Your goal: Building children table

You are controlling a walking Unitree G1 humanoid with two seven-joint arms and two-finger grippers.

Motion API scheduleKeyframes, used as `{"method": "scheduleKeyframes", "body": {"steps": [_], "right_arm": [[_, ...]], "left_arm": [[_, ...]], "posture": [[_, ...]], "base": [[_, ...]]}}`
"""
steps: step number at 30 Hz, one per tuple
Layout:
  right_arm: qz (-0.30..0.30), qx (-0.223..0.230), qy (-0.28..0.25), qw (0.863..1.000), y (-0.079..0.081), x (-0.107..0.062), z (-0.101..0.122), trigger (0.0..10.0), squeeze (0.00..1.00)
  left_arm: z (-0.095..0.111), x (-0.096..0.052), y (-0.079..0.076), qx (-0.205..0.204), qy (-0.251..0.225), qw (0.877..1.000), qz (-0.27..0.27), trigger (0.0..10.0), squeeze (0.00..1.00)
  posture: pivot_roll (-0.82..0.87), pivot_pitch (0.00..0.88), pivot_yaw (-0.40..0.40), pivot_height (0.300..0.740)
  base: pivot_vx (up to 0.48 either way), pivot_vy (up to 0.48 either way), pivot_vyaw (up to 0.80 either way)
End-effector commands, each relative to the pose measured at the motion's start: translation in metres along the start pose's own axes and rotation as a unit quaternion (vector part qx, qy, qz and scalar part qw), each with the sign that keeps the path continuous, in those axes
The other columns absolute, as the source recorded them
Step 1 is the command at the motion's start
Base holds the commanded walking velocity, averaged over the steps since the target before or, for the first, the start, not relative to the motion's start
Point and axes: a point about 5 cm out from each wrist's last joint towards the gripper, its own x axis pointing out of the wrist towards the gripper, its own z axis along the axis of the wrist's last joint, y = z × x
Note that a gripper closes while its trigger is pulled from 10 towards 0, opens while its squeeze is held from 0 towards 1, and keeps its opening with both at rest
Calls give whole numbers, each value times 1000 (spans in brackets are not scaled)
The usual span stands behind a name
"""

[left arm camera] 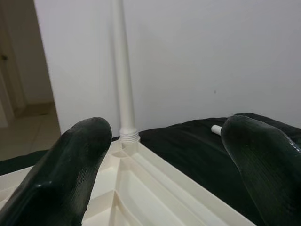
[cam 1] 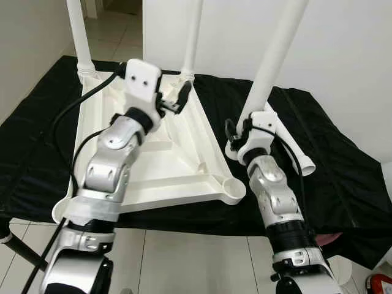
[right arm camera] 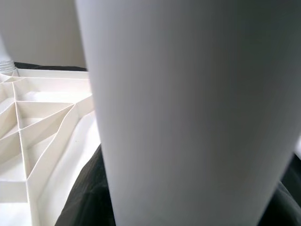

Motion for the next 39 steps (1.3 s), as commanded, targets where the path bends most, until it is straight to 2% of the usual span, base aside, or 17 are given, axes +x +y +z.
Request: {"method": "scheduleKeyframes", "body": {"steps": [1, 2, 3, 4, 5, 7, 8, 10, 15, 19, 21, 26, 30, 31, 32, 35, 39], "right_arm": [[2, -8, -19, 1000, -3, -2, 6, 10000, 0], [7, -5, -17, 1000, -3, -7, 3, 10000, 0], [7, -5, -17, 1000, -3, -7, 3, 10000, 0], [14, -1, -16, 1000, -3, -13, -1, 10000, 0], [14, -1, -16, 1000, -3, -13, -1, 10000, 0], [15, 1, -14, 1000, -5, -21, -6, 10000, 0], [15, 1, -14, 1000, -5, -21, -6, 10000, 0], [14, 3, -13, 1000, -6, -24, -8, 10000, 0], [14, 4, -15, 1000, -7, -27, -8, 10000, 0], [14, 3, -18, 1000, -9, -28, -8, 10000, 0], [14, 3, -18, 1000, -9, -28, -8, 10000, 0], [27, 9, -25, 999, -6, -31, -8, 10000, 0], [29, 10, -25, 999, -6, -32, -9, 10000, 0], [29, 10, -24, 999, -5, -32, -10, 10000, 0], [29, 10, -24, 999, -5, -32, -10, 10000, 0], [31, 10, -23, 999, -4, -35, -12, 10000, 0], [32, 8, -22, 999, -5, -37, -13, 10000, 0]], "left_arm": [[-3, -1, -6, 2, 3, 999, -42, 10000, 0], [-11, -10, 4, 0, 23, 999, -28, 10000, 0], [-11, -10, 4, 0, 23, 999, -28, 10000, 0], [-20, -20, 12, 0, 43, 999, -15, 10000, 0], [-20, -20, 12, 0, 43, 999, -15, 10000, 0], [-34, -38, 18, -2, 80, 997, -10, 10000, 0], [-34, -38, 18, -2, 80, 997, -10, 10000, 0], [-46, -51, 16, -4, 106, 994, -22, 10000, 0], [-51, -60, 14, -13, 118, 992, -36, 10000, 0], [-59, -74, 5, -27, 134, 988, -76, 10000, 0], [-59, -74, 5, -27, 134, 988, -76, 10000, 0], [-54, -73, -22, -51, 120, 984, -121, 10000, 0], [-53, -71, -28, -56, 116, 983, -127, 10000, 0], [-51, -68, -44, -66, 109, 981, -149, 10000, 0], [-51, -68, -44, -66, 109, 981, -149, 10000, 0], [-48, -65, -64, -78, 100, 973, -192, 10000, 0], [-45, -68, -75, -89, 101, 965, -224, 10000, 0]], "posture": [[55, 0, -123, 740], [49, 0, -123, 740], [49, 0, -123, 740], [45, 0, -121, 740], [45, 0, -121, 740], [45, 0, -124, 740], [45, 0, -124, 740], [46, 0, -127, 740], [41, 0, -123, 740], [41, 0, -122, 740], [41, 0, -122, 740], [49, 0, -120, 740], [52, 0, -119, 740], [52, 0, -117, 740], [52, 0, -117, 740], [51, 0, -116, 740], [47, 0, -113, 740]], "base": [[0, 0, 0], [0, 0, 0], [0, 0, 0], [0, 0, 0], [0, 0, 0], [0, 0, 0], [0, 0, 0], [0, 0, 0], [0, 0, 0], [0, 0, 0], [0, 0, 0], [0, 0, 0], [0, 0, 0], [0, 0, 0], [0, 0, 0], [0, 0, 0], [0, 0, 0]]}}
